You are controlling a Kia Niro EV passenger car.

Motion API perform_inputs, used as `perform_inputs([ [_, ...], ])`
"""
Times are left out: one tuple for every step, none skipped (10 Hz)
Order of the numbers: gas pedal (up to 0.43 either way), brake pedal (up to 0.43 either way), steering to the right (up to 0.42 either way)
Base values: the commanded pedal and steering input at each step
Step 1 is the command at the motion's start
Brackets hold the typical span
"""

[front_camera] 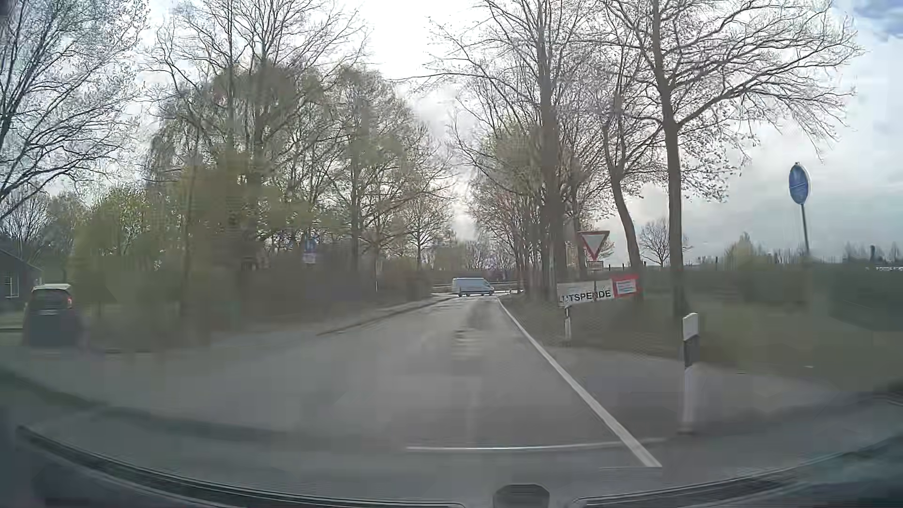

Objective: Follow the waypoints while adhering to traffic rules and regulations

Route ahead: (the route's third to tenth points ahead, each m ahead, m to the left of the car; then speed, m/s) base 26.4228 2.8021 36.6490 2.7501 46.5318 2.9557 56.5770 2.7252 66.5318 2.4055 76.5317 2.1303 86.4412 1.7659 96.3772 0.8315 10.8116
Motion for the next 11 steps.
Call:
perform_inputs([
  [0.169, 0.0, 0.006],
  [0.169, 0.0, 0.006],
  [0.169, 0.0, 0.006],
  [0.169, 0.0, 0.006],
  [0.157, 0.0, 0.005],
  [0.15, 0.0, 0.001],
  [0.138, 0.0, 0.0],
  [0.138, 0.0, 0.0],
  [0.138, 0.006, 0.0],
  [0.138, 0.0, 0.0],
  [0.138, 0.0, 0.0],
])
